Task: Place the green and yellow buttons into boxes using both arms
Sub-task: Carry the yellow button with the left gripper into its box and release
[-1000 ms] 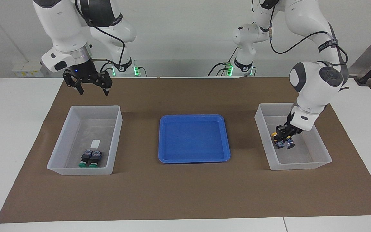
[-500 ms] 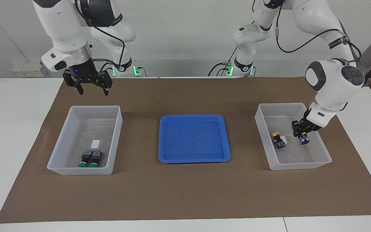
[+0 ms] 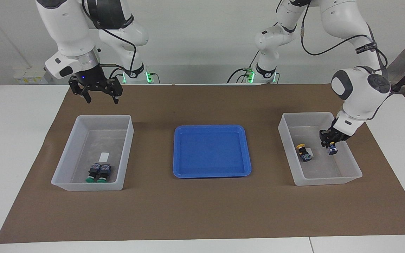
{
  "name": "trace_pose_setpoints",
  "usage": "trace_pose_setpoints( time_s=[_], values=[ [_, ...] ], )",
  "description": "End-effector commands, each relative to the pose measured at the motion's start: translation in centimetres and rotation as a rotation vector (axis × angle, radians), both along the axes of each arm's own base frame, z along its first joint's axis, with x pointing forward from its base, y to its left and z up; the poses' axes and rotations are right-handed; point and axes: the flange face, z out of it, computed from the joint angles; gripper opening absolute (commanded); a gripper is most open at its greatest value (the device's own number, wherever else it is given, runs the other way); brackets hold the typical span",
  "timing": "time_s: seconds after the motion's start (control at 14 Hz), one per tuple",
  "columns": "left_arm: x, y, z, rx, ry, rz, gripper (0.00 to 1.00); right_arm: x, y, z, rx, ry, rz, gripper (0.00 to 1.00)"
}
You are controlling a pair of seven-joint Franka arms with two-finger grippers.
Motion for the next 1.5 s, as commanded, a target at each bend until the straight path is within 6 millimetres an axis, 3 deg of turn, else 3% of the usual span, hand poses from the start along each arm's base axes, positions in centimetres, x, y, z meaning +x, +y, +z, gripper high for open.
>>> trace_pose_setpoints(
  time_s=[0.0, 0.14, 0.29, 0.36, 0.5, 0.79, 0.93, 1.14, 1.43],
  values=[
    [-1.8, 0.3, -0.7, -0.002, -0.031, 0.003, 0.02, -0.4, -0.2, 0.1, 0.020, 0.005, 0.008, 1.00],
    [-1.8, 0.6, -0.6, -0.002, -0.031, 0.010, 0.46, -0.5, -0.2, 0.2, 0.020, 0.003, 0.008, 1.00],
    [-1.2, 0.2, -0.1, -0.001, -0.039, 0.002, 0.66, -0.4, -0.2, 0.1, 0.019, 0.005, 0.010, 1.00],
    [-0.9, 0.1, 0.3, -0.001, -0.043, -0.002, 0.70, -0.4, -0.3, 0.1, 0.019, 0.005, 0.007, 1.00],
    [0.0, -0.2, 1.9, -0.001, -0.034, -0.006, 0.70, -0.5, -0.2, 0.2, 0.019, 0.003, 0.008, 1.00],
    [2.6, -2.4, 8.9, -0.002, 0.040, -0.012, 0.67, -0.5, -0.2, 0.2, 0.019, 0.003, 0.008, 1.00],
    [3.0, -4.6, 11.8, -0.005, 0.079, 0.015, 0.67, -0.4, -0.2, 0.1, 0.020, 0.005, 0.008, 1.00],
    [3.1, -9.1, 16.0, 0.003, 0.113, 0.077, 0.66, -0.4, -0.3, 0.1, 0.019, 0.005, 0.007, 1.00],
    [1.9, -12.3, 21.5, -0.005, 0.140, 0.060, 0.65, -0.4, -0.2, 0.1, 0.020, 0.005, 0.007, 1.00]
  ],
)
